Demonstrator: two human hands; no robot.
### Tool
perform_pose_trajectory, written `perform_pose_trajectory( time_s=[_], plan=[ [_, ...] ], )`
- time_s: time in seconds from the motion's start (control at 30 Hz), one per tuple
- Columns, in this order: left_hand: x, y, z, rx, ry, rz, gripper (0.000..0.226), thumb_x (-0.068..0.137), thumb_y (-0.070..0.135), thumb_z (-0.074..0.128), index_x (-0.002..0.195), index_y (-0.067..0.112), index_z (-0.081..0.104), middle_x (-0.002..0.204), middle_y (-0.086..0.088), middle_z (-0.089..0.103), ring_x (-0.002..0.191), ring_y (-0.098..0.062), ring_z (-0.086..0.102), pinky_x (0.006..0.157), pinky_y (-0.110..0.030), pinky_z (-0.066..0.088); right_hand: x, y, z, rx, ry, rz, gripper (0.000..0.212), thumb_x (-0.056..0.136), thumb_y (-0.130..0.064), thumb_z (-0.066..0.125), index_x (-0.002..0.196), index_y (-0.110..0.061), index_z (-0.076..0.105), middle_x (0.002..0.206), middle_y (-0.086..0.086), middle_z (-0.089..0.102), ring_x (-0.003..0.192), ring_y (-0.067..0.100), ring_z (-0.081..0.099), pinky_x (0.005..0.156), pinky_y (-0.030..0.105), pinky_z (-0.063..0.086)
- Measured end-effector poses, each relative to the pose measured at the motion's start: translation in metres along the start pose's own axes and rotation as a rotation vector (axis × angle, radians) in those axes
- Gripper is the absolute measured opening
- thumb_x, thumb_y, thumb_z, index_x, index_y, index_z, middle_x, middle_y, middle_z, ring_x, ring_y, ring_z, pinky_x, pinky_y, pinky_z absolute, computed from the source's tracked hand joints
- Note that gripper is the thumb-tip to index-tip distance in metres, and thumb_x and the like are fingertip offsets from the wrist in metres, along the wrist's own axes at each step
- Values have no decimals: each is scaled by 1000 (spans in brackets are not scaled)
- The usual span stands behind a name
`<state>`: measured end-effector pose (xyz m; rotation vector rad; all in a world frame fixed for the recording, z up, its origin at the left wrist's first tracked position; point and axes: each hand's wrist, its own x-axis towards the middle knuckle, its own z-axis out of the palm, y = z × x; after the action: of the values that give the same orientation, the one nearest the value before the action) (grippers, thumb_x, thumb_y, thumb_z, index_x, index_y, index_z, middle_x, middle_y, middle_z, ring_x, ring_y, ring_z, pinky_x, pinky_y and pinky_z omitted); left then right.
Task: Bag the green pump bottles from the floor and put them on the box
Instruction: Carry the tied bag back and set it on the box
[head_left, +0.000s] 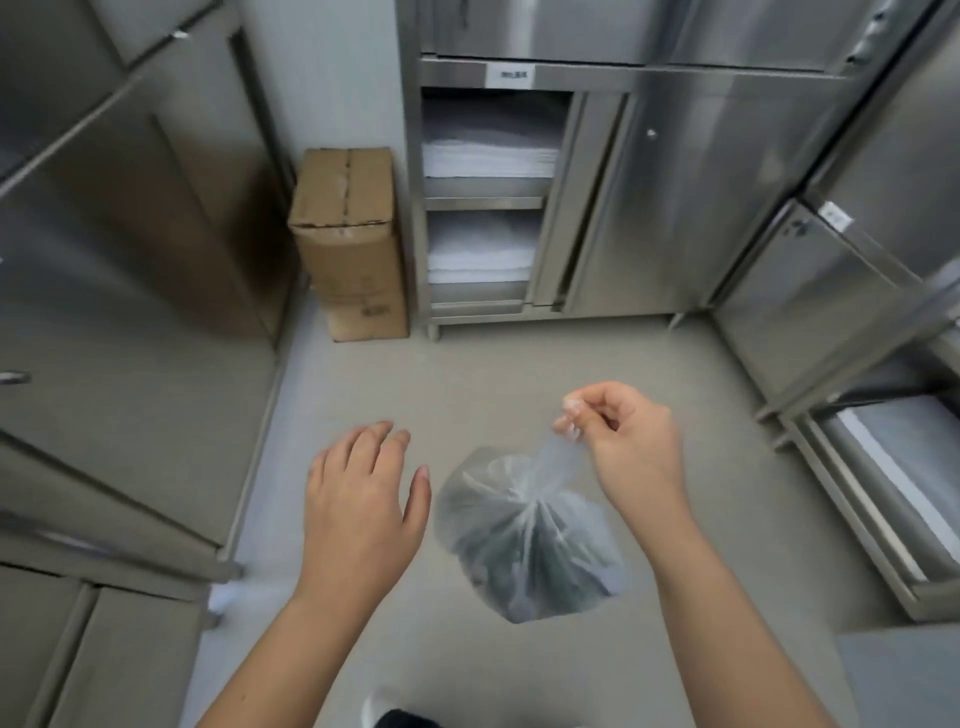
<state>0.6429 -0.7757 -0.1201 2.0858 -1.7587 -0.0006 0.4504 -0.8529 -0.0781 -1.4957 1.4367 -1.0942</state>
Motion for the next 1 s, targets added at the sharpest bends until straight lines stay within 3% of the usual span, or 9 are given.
perform_pose_trajectory(
  time_s=[0.2,0.43,0.73,1.0],
  plan=[
    [28,-79,-13,-4,5,-49,42,82,34,39,102,6,64,106,-11,67,98,-31,61,85,-43,47,22,-15,87,7,-60,41,30,83,-3,59,63,-26,59,50,-16,65,55,4,58,63,17,49],
    [84,-127,-11,-25,48,-104,42,83,33,38,103,6,64,107,-11,67,99,-30,62,85,-43,47,81,-34,161,25,-158,17,30,84,-1,58,64,-24,59,51,-16,66,52,-1,57,61,13,49],
    [206,-148,19,16,100,-209,41,83,32,38,102,6,64,106,-10,67,99,-30,62,86,-45,47,222,-46,217,27,-318,-58,29,83,0,58,65,-22,63,54,-10,67,55,6,58,69,27,52],
    [325,-144,43,35,135,-334,42,84,32,36,102,7,64,106,-9,67,98,-29,62,86,-45,47,350,-56,245,-49,-471,-119,35,82,-4,60,58,-28,64,64,-2,69,71,19,65,74,36,56]
  ],
)
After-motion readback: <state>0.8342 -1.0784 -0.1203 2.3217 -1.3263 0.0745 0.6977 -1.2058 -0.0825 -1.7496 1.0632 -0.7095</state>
